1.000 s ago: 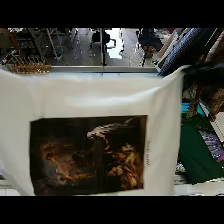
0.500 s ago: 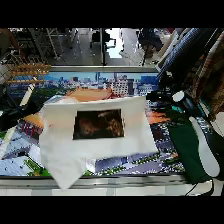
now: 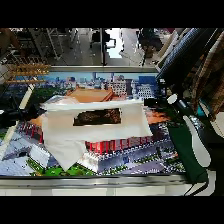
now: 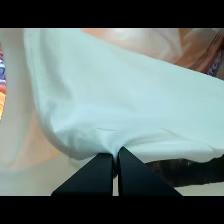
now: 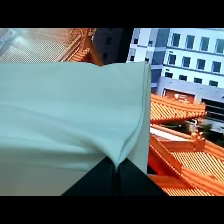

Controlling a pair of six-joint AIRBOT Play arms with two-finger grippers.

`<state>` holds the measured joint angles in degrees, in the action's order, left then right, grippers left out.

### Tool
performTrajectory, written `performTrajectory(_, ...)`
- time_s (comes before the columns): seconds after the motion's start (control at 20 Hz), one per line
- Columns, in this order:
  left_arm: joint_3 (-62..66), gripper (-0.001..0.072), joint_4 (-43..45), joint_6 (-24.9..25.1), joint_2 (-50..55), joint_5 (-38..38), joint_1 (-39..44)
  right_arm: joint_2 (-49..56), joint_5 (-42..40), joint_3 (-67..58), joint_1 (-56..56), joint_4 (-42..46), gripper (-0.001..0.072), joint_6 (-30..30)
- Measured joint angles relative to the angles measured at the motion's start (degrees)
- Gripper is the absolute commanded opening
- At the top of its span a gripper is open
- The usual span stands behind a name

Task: Fold the clothes and pants, and hang the long-sleeved shirts on hangers.

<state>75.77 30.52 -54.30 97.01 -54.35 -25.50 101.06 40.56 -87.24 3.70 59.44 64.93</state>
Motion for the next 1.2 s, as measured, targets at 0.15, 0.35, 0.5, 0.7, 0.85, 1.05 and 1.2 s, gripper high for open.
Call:
performTrajectory(0.15,0.7,0.0004,-4.74,0.22,1.01,3.04,0.7,0.81,-3.45,-0.2,0.0,0.07,0.0019,0.0)
performTrajectory(0.35,4.11,0.0004,-9.53,1.66,1.57,7.23,1.05,2.89,-9.07,-3.56,-0.07,-0.85,0.0019,-0.68)
performTrajectory(0.5,5.7,0.0003,-9.73,4.22,1.84,8.98,1.11,5.01,-10.27,-6.71,-0.79,-0.96,0.0019,-5.81)
performTrajectory(0.7,6.38,0.0005,-0.5,4.35,3.26,4.92,1.11,6.93,-5.68,-7.93,-1.18,0.17,0.0019,-12.33)
performTrajectory(0.85,6.51,0.0329,5.31,3.1,5.77,-0.15,1.16,8.11,-0.22,-8.15,-1.07,0.98,0.0381,-14.03)
performTrajectory(1.05,6.6,0.041,8.72,1.62,7.26,-6.6,0.52,8.74,10.69,-8.28,0.9,1.22,0.0421,-11.15)
performTrajectory(1.2,6.49,0.0405,16.24,-4.5,5.68,-15.34,-2.03,8.79,23.74,-7.26,6.03,-1.07,0.0414,-7.98)
